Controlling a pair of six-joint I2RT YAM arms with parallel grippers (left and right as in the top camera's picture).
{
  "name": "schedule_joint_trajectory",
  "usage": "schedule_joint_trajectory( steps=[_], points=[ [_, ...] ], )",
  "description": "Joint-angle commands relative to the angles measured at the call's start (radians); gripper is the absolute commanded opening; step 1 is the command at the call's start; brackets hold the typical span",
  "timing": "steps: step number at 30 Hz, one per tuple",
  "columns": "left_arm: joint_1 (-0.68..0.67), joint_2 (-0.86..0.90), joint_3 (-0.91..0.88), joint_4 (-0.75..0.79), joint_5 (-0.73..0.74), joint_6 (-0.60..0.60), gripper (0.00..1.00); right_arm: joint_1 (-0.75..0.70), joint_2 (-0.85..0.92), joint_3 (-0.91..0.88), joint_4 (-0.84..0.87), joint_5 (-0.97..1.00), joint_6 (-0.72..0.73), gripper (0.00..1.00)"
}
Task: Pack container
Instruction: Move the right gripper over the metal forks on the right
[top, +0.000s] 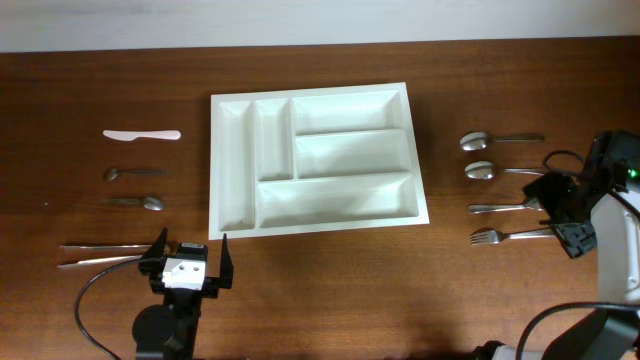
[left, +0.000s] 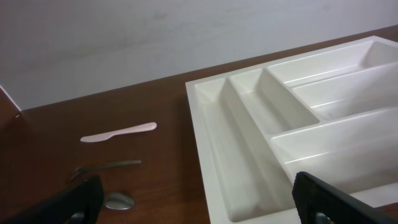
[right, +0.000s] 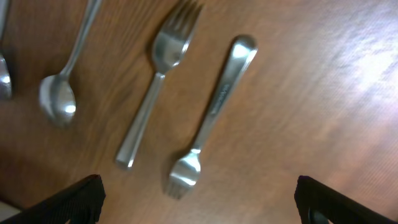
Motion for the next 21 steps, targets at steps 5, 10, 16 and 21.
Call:
schedule_joint_trajectory(
  steps=[5, 10, 16, 21],
  points=[
    [0.001, -0.008, -0.010, 0.001, -0.007, 0.013, 0.99, -0.007, 0.079, 0.010, 0.024, -0.016, 0.078, 0.99],
    [0.001, -0.008, -0.010, 0.001, -0.007, 0.013, 0.99, -0.008, 0.129, 0.010, -0.057, 0.092, 0.283, 0.99],
    [0.001, -0.008, -0.010, 0.001, -0.007, 0.013, 0.99, -0.008, 0.158, 0.005, -0.109, 0.093, 0.440, 0.99],
    [0.001, -0.008, -0.010, 0.001, -0.007, 0.013, 0.99, -0.006, 0.192, 0.000, -0.074, 0.090, 0.423, 0.99]
  ],
)
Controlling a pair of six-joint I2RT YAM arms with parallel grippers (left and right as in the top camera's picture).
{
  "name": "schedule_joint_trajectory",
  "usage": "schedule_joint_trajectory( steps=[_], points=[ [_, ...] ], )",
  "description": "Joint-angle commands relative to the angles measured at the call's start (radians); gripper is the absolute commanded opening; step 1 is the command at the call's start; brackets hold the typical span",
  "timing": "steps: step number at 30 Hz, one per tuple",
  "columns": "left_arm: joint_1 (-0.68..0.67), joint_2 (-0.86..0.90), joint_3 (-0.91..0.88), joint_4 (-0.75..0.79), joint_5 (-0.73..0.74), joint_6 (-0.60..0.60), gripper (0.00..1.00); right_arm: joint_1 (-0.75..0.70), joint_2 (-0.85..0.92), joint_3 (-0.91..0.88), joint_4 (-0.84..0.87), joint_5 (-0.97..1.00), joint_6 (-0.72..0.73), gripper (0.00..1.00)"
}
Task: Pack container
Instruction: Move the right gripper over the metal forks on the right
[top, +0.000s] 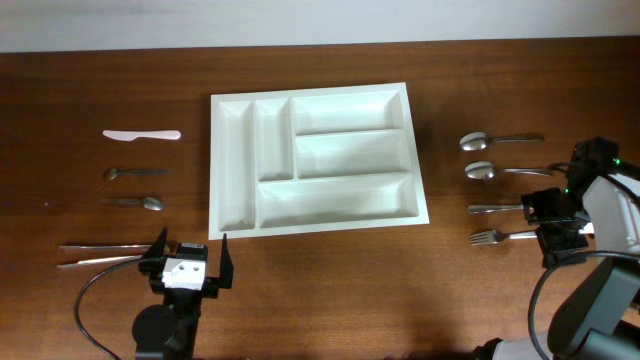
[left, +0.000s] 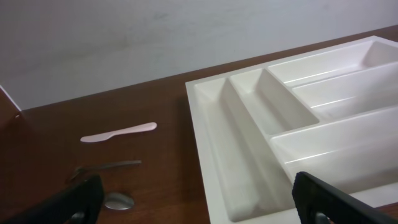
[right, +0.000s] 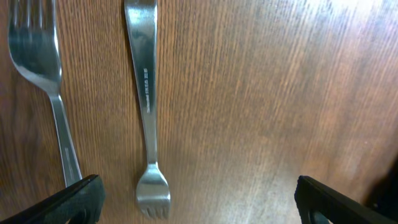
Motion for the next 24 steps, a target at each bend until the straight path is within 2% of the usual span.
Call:
schedule_joint_trajectory(
  steps=[1, 7, 12, 24],
  points=[
    [0.001, -0.008, -0.010, 0.001, -0.007, 0.013, 0.99, -0.005, 0.036, 0.000, 0.020, 0.024, 0.030, 0.99],
    [0.001, -0.008, -0.010, 0.001, -0.007, 0.013, 0.99, -0.006, 0.079, 0.000, 0.095, -0.010, 0.030, 0.99],
    [0.001, -0.008, -0.010, 0.001, -0.007, 0.013, 0.99, 0.003, 0.116, 0.000, 0.100, -0.069, 0.030, 0.99],
    [0.001, -0.008, -0.010, 0.001, -0.007, 0.013, 0.99, 0.053, 0.146, -0.047, 0.130, -0.074, 0.086, 0.99]
  ],
)
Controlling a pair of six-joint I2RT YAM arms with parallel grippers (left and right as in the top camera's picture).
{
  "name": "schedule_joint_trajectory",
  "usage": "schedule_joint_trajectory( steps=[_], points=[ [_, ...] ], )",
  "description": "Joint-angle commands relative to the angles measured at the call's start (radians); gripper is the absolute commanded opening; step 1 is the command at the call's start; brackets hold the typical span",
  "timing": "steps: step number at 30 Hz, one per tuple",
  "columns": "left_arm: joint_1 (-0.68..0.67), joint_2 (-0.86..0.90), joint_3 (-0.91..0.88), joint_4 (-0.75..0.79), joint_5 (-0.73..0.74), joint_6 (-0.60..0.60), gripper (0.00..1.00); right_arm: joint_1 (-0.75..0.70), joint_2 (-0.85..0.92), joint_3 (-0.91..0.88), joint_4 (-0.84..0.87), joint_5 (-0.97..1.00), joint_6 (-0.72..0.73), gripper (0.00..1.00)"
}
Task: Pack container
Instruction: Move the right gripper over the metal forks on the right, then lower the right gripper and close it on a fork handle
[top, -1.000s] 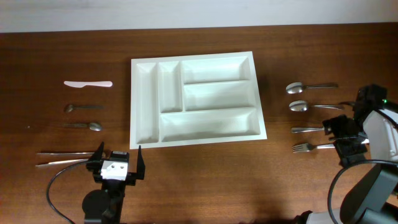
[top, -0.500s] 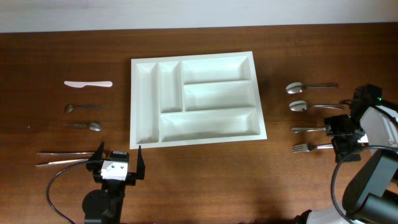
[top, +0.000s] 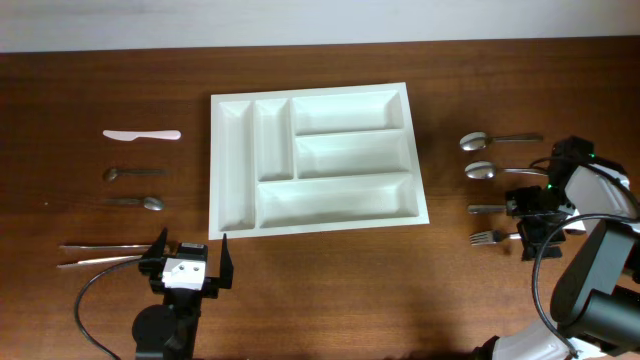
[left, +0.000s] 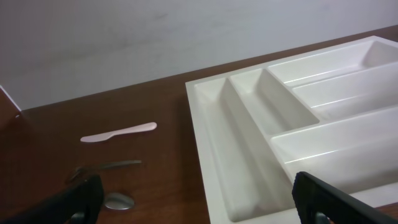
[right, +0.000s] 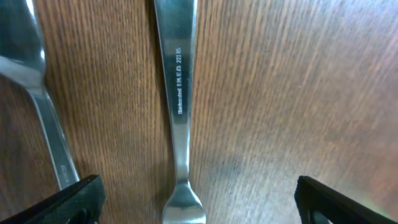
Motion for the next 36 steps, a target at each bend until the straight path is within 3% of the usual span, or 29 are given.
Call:
schedule_joint_trajectory(
  steps=[1, 16, 36],
  points=[
    [0.001, -0.008, -0.010, 0.001, -0.007, 0.013, 0.99, 0.006, 0.007, -0.036, 0.020, -0.001, 0.028, 0.99],
    [0.001, -0.008, -0.010, 0.001, -0.007, 0.013, 0.99, 0.006, 0.007, -0.108, 0.118, 0.000, 0.024, 0.99],
    [0.001, -0.008, -0.010, 0.001, -0.007, 0.013, 0.99, 0.006, 0.039, -0.113, 0.128, 0.027, 0.006, 0.99]
  ],
)
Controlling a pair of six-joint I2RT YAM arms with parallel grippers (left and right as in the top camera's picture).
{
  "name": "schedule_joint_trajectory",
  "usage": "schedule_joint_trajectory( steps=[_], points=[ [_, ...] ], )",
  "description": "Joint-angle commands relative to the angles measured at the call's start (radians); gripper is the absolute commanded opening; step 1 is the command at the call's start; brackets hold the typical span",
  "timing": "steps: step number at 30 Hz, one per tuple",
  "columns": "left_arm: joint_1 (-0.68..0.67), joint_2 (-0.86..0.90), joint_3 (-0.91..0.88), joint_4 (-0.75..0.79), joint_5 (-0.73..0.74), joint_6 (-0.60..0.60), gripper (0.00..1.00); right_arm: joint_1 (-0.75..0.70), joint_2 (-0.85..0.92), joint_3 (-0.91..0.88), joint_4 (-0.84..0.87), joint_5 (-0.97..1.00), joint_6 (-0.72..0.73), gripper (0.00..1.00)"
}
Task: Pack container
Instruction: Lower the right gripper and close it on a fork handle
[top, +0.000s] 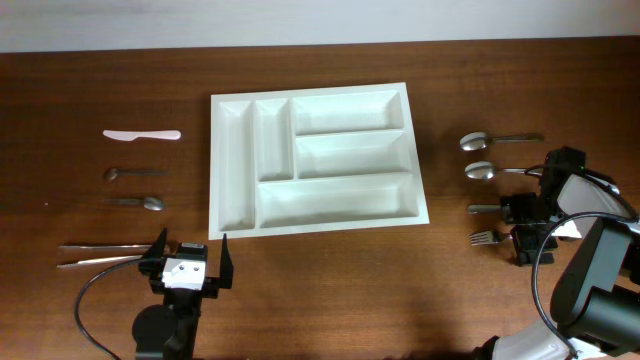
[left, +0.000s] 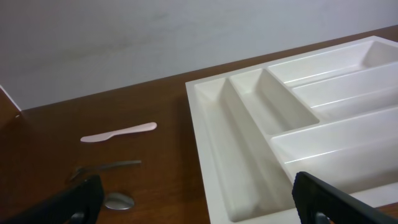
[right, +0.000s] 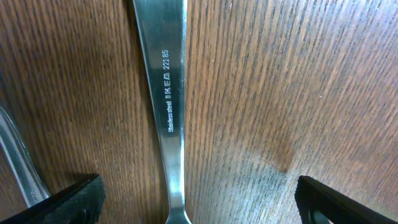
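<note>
An empty white compartment tray (top: 335, 200) lies mid-table and also shows in the left wrist view (left: 249, 162). To its right lie two spoons (top: 480, 141) and two forks. My right gripper (top: 524, 226) hangs open, low over the upper fork (top: 485, 209). Up close, that fork's stamped handle (right: 165, 93) runs between the fingers (right: 62, 199), slightly left of centre, and nothing is gripped (right: 199, 205). The other fork (top: 484, 238) lies beside it. My left gripper (top: 187, 262) stands open near the front edge, facing the tray (left: 199, 208).
Left of the tray lie a white plastic knife (top: 142, 134), two small spoons (top: 128, 173) and a pair of long thin utensils (top: 95, 250). The right arm's body and cable (top: 590, 270) fill the front right corner. A pale wall rises behind the table.
My right gripper has shifted slightly left and come lower over the fork handle, which fills more of its wrist view. It stays open. The left arm and all cutlery are where they were.
The right gripper first hung open and higher, to the right of the forks, with both forks and a spoon in view. Then it stood over the forks' right ends. Then it was lower on one handle, and now lower still. The left arm never moved.
</note>
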Motion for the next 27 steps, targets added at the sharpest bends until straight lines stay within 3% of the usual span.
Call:
schedule_joint_trajectory(
  steps=[1, 27],
  points=[
    [0.001, -0.008, -0.010, 0.001, -0.007, 0.013, 0.99, 0.006, 0.042, -0.022, 0.011, 0.028, -0.017, 0.99],
    [0.001, -0.008, -0.010, 0.001, -0.007, 0.013, 0.99, 0.005, 0.045, -0.086, 0.092, 0.023, -0.073, 0.99]
  ],
)
